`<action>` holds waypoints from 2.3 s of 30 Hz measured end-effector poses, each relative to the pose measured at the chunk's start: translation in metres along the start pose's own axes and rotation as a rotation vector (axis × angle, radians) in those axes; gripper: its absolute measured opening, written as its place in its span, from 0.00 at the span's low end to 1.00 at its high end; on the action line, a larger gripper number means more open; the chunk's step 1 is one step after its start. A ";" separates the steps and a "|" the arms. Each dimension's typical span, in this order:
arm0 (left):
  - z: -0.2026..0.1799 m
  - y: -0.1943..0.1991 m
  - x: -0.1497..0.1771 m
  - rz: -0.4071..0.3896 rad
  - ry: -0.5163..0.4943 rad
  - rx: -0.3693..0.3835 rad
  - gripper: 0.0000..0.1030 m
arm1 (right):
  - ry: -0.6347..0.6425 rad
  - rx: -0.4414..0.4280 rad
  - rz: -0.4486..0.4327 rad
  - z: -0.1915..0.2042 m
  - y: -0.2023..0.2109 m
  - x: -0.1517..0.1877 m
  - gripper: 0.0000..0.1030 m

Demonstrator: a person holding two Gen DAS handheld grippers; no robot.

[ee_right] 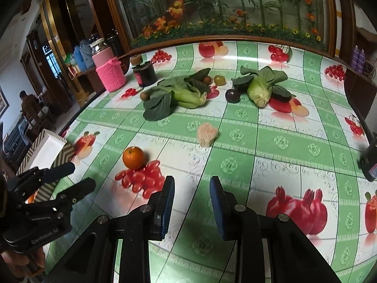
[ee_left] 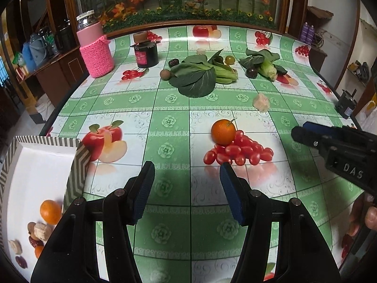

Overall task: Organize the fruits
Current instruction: 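Move both open tools back over the table items, then grasp a pinkish sugary block with the right tool while the left grasps a stemmed orange, then carry the pinkish block and stemmed orange over the white tray with both tools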

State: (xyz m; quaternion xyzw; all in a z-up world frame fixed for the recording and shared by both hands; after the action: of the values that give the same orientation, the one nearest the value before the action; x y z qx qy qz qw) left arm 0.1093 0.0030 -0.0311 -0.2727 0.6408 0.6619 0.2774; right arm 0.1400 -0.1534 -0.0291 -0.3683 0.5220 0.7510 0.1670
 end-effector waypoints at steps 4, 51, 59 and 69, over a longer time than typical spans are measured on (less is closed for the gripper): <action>-0.002 -0.004 -0.002 -0.009 -0.006 -0.016 0.56 | 0.002 0.005 0.010 -0.003 -0.008 -0.004 0.31; -0.016 -0.034 -0.009 0.058 -0.025 0.131 0.29 | 0.078 -0.017 0.004 -0.001 -0.036 -0.015 0.25; 0.006 0.014 0.013 0.029 -0.043 0.072 0.30 | 0.051 -0.075 -0.012 0.032 0.001 0.014 0.25; 0.058 0.073 0.049 -0.037 -0.019 -0.033 0.30 | 0.071 -0.182 -0.017 0.105 0.028 0.048 0.25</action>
State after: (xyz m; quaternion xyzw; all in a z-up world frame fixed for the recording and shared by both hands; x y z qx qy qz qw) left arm 0.0223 0.0597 -0.0135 -0.2826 0.6221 0.6697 0.2910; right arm 0.0501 -0.0756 -0.0255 -0.4130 0.4538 0.7804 0.1207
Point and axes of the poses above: each gripper's, at about its wrist camera, not at the fingertips, and y roughly against the way its jaws point, z to its left, x to its underside, the point moved 2 cm from there along -y, roughly the way its jaws point, and after that the axes turned 6 degrees about -z, right-handed, at the moved point
